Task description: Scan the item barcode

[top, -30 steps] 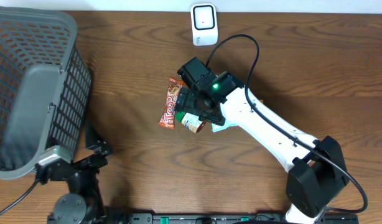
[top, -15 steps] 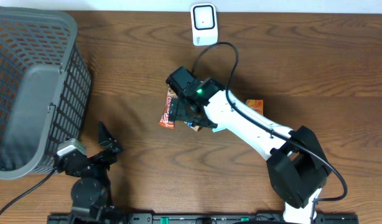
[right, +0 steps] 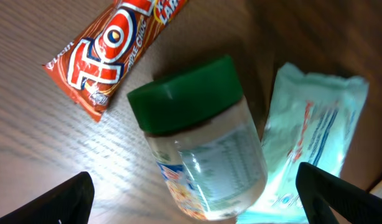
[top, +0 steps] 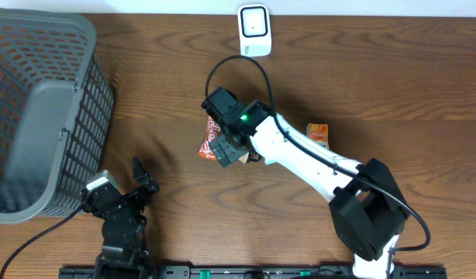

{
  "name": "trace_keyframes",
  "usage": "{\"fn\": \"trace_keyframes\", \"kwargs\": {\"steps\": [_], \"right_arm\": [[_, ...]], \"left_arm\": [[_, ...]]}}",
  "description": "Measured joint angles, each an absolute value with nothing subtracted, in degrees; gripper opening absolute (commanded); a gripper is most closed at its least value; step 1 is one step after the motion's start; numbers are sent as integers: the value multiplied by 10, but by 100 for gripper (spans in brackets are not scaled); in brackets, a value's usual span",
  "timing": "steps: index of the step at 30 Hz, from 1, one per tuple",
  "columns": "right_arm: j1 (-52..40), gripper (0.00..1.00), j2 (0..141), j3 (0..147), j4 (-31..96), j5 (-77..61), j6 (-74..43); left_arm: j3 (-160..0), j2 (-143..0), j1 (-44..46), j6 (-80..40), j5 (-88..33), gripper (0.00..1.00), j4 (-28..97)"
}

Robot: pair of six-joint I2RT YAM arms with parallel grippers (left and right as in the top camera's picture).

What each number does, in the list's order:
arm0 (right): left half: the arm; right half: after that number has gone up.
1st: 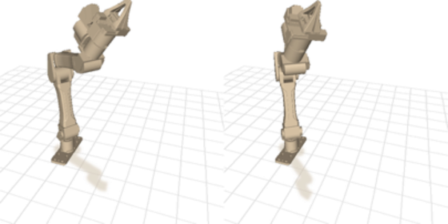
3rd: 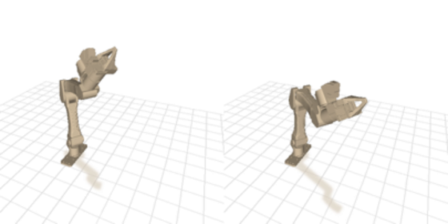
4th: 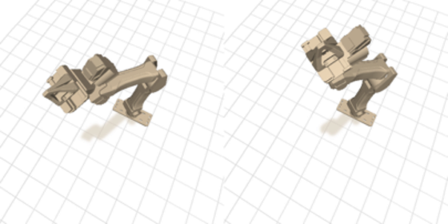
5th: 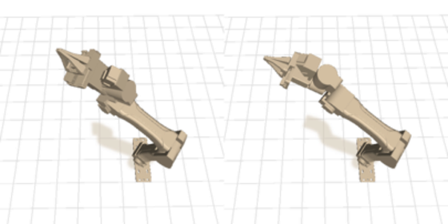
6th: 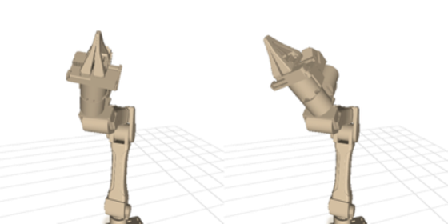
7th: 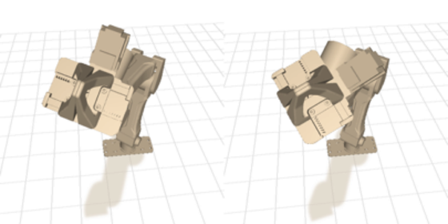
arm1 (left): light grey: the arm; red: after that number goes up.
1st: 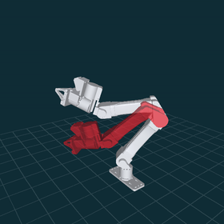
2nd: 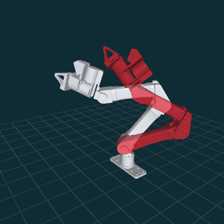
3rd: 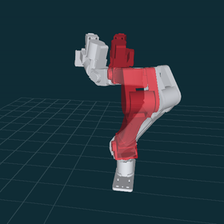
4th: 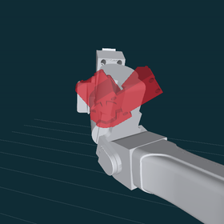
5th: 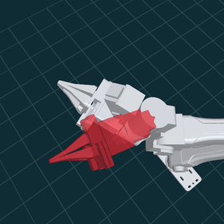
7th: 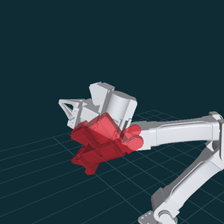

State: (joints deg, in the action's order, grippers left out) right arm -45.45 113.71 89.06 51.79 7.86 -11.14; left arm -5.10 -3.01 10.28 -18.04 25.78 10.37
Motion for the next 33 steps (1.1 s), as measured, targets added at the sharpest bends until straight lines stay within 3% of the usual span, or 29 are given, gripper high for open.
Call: {"fn": "trace_keyframes", "kwargs": {"steps": [17, 28, 33], "right_arm": [[-505, 91, 1233, 891, 515, 230, -44], [-532, 55, 1264, 903, 514, 369, -17], [-532, 52, 1268, 903, 515, 381, -19]], "left_arm": [[-51, -30, 103, -180, 258, 98, 104], [-51, -30, 103, -180, 258, 98, 103], [-51, -30, 103, -180, 258, 98, 104]]}}
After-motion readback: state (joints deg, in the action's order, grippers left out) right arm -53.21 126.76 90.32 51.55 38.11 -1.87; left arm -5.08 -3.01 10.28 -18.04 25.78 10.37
